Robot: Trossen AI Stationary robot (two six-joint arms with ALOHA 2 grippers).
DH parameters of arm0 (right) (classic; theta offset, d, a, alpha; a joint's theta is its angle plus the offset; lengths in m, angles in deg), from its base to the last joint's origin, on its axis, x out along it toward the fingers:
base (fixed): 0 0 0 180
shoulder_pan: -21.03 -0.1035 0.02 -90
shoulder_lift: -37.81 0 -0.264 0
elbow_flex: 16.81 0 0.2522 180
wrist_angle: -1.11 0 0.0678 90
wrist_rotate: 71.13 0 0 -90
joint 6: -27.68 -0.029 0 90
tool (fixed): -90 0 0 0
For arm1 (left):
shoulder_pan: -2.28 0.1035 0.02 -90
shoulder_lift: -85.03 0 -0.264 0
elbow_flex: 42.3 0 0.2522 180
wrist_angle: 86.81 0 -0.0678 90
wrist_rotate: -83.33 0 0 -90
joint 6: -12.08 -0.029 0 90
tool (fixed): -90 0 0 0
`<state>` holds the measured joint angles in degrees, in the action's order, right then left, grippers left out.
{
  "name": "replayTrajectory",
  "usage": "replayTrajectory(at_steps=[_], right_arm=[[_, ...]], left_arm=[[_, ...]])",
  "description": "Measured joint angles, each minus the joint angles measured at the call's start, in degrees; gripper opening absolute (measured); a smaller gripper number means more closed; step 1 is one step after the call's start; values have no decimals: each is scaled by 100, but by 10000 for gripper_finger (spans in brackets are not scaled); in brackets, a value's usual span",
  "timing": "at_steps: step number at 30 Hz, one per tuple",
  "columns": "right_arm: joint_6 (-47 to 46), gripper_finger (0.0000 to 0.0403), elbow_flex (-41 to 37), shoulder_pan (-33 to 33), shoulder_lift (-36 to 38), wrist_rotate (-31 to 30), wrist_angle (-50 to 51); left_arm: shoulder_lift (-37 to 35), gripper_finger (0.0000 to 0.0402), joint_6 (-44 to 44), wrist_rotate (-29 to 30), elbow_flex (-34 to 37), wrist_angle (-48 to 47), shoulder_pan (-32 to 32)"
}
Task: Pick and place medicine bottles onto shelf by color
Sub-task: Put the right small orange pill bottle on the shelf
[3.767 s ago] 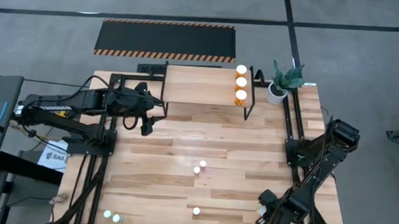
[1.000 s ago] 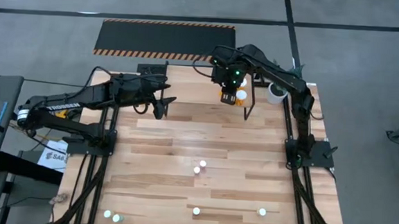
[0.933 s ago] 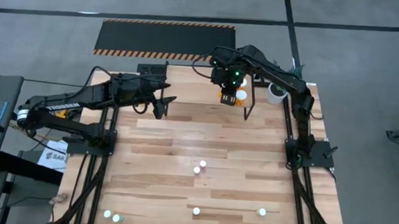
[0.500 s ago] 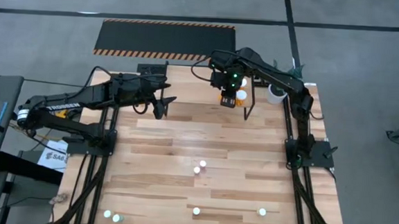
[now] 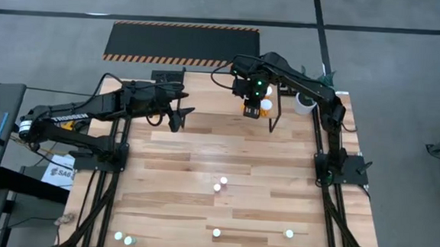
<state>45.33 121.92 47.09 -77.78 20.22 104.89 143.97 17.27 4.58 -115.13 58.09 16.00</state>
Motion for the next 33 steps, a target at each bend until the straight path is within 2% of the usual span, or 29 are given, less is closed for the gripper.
replayTrajectory(at_steps=[18, 33], right_arm=[[-24, 160, 0, 31, 0, -24, 0], [-105, 158, -2, 230, 2, -32, -1]], left_arm=[[0, 258, -39, -52, 0, -22, 0], [0, 258, -4, -149, 0, -22, 0]])
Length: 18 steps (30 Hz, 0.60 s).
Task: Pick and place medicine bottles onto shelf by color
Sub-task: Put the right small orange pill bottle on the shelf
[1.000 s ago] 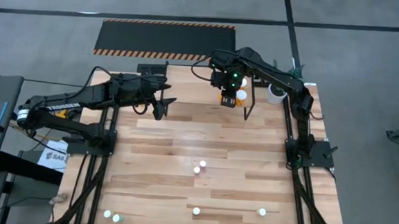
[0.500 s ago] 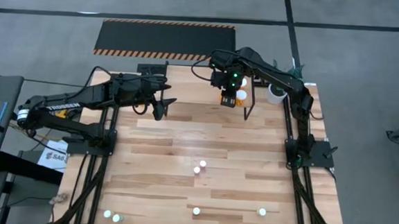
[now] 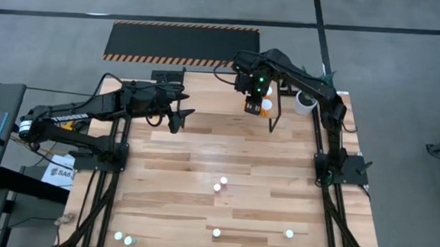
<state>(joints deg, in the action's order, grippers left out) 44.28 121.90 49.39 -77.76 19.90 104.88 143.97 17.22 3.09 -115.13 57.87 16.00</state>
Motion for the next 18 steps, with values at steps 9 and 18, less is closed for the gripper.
replayTrajectory(at_steps=[9, 18], right_arm=[[24, 191, 0, 32, 0, 39, -5], [60, 216, 0, 30, 0, 41, -78]], left_arm=[[0, 258, 0, 2, 0, 2, 0], [0, 258, 0, 2, 0, 2, 0]])
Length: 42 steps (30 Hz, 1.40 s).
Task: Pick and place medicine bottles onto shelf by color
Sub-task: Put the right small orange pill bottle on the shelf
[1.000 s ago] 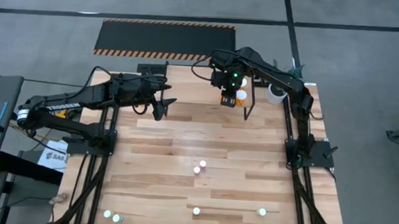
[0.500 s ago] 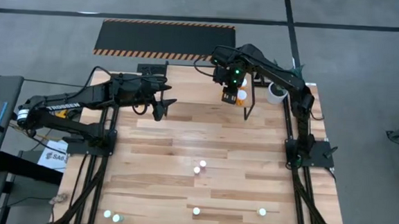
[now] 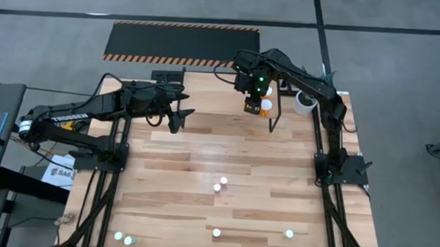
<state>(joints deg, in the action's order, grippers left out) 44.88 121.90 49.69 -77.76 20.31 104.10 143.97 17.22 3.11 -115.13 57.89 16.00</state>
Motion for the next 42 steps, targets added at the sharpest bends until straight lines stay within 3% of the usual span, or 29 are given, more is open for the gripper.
replayTrajectory(at_steps=[12, 16, 26, 30, 36, 42], right_arm=[[18, 219, 347, -2, 82, -11, 70], [-22, 214, 350, -2, 441, -26, 83], [-834, 175, 354, 42, 1924, -26, 79], [-1152, 159, 354, -2, 2421, -16, 79], [-1375, 140, 354, -162, 2890, -9, 78], [-1379, 125, 354, -243, 3058, -7, 77]], left_arm=[[18, 258, -123, 2, 0, 22, 0], [188, 258, -294, -210, -1, 362, 0], [1867, 258, -708, -1563, 0, 2430, 110], [2594, 253, -842, -1833, 2, 3390, 192], [3484, 187, -892, -1904, 2, 4648, 321], [4125, 46, -1033, -2404, 0, 5371, 322]])
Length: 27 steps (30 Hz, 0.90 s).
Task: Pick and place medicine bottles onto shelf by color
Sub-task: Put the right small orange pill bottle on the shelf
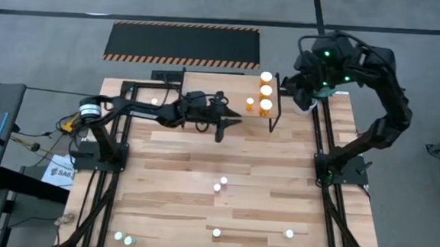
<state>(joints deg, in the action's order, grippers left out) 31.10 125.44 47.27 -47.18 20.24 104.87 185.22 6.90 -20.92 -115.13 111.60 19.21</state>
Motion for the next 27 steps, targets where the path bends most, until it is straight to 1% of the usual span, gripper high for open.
replayTrajectory(at_steps=[1, 2, 3, 5, 9, 13, 18, 21, 24, 27], right_arm=[[-1, 123, 0, 0, 0, 0, 1], [1, 121, 0, 0, -1, 1, 0], [18, 120, 0, 0, -2, 0, 0], [146, 119, 0, 0, -11, 0, 0], [351, 118, -26, 0, -70, 0, -8], [414, 118, -302, 6, -41, -1, -5], [441, 118, -693, 54, -2, -4, 5], [485, 118, -835, 52, -18, -2, 6], [568, 118, -844, 25, -35, 0, 0], [568, 118, -844, -9, -35, -2, -1]], left_arm=[[66, 25, -19, -72, -1, 87, -7], [113, 13, -14, -103, -5, 116, -16], [168, 10, 29, -107, -27, 151, -23], [267, 8, 159, -114, -123, 146, -38], [506, 2, 366, -330, -431, 144, -38], [698, 0, 393, -358, -678, 3, -38], [780, 0, 391, -368, -721, -264, -18], [780, 0, 162, -284, -721, -521, -18], [780, 0, 107, -129, -719, -511, -7], [780, 0, -14, 215, -721, -492, -7]])
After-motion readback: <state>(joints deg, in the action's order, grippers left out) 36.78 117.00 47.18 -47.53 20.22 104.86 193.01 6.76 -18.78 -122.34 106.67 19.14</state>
